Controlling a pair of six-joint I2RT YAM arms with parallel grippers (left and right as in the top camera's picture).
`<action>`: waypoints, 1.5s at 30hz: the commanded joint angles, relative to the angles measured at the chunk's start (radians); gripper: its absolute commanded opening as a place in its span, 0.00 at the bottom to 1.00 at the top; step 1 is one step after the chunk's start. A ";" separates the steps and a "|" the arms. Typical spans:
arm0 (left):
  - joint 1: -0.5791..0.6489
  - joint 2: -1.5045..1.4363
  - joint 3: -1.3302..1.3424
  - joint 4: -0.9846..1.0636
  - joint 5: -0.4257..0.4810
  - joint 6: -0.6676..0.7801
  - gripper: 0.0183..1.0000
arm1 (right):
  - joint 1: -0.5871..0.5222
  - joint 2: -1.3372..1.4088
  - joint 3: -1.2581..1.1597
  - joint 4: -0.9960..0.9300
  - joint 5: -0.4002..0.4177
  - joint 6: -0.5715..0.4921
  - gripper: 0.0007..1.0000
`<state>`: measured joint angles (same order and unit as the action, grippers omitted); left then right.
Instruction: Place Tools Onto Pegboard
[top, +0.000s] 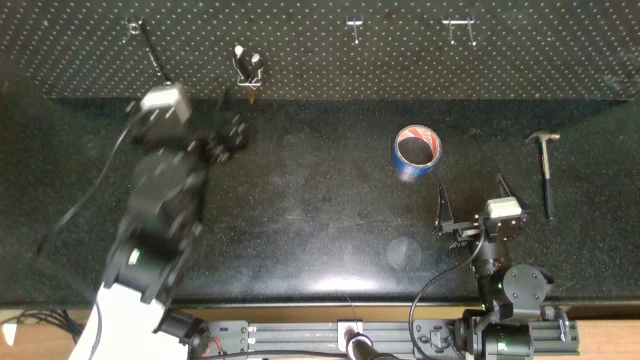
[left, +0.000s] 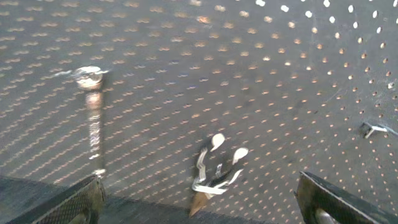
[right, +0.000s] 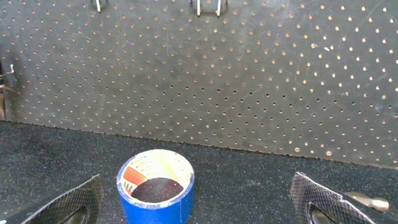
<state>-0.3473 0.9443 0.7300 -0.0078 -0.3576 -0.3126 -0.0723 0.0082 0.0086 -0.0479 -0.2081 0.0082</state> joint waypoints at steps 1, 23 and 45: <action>0.309 -0.638 -0.548 0.098 0.371 0.002 0.99 | -0.003 -0.007 -0.005 -0.003 -0.001 -0.013 0.98; 0.425 -0.941 -0.724 -0.069 0.396 0.010 0.99 | -0.004 0.034 0.020 -0.049 -0.010 -0.002 0.98; 0.425 -0.941 -0.724 -0.069 0.396 0.010 0.99 | 0.177 1.699 1.075 -0.476 -0.324 0.013 1.00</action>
<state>0.0761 0.0128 0.0071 -0.0723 0.0242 -0.3122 0.0910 1.6794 1.0542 -0.5236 -0.5266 0.0391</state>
